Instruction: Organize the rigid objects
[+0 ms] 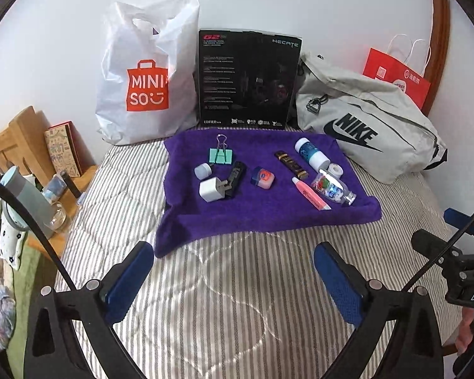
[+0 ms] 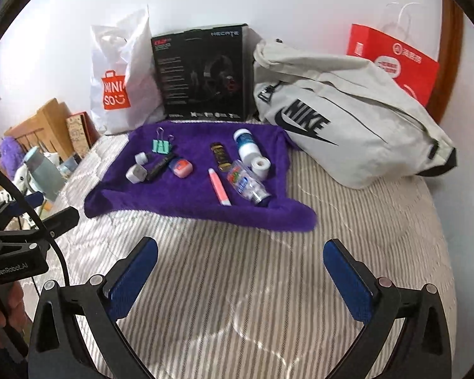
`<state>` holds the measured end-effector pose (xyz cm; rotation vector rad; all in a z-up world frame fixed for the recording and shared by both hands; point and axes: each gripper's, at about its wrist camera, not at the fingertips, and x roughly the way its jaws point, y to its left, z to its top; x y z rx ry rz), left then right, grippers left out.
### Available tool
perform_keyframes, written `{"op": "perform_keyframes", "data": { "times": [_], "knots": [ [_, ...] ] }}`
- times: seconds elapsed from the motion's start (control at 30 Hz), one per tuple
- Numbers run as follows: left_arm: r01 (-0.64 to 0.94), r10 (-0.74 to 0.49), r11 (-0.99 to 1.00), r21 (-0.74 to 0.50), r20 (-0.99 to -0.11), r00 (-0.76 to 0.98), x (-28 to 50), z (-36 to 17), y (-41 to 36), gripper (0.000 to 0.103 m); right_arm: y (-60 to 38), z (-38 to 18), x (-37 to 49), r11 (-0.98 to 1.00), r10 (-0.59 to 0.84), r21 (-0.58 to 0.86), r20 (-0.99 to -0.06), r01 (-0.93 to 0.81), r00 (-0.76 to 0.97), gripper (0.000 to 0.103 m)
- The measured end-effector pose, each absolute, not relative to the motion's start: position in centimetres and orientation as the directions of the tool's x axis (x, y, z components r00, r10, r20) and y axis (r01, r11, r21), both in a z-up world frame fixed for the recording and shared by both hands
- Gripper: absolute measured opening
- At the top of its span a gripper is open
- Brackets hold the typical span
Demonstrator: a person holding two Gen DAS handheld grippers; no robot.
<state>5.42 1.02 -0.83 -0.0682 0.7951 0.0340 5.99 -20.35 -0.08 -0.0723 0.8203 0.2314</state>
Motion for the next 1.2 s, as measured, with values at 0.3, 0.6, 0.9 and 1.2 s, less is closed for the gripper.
{"op": "perform_keyframes", "data": {
  "times": [0.3, 0.6, 0.9, 1.2],
  "knots": [
    [-0.065, 0.026, 0.998, -0.025, -0.723, 0.69, 5.0, -1.3, 0.9, 0.103, -21.3, 0.4, 5.1, 0.981, 0.151, 0.025, -0.727, -0.193, 0.67, 0.103],
    [-0.075, 0.031, 0.997, -0.027, -0.741, 0.671, 5.0, -2.3, 1.4, 0.103, -20.6, -0.2, 5.2, 0.977, 0.148, 0.011, -0.745, -0.211, 0.65, 0.103],
    [-0.081, 0.041, 0.997, -0.017, -0.747, 0.663, 5.1, -2.6, 1.5, 0.103, -20.2, -0.4, 5.2, 0.976, 0.149, 0.008, -0.748, -0.216, 0.647, 0.103],
    [-0.072, 0.038, 0.997, -0.015, -0.736, 0.676, 4.9, -2.3, 1.4, 0.103, -20.2, -0.3, 5.0, 0.976, 0.15, 0.006, -0.745, -0.219, 0.65, 0.103]
  ]
}}
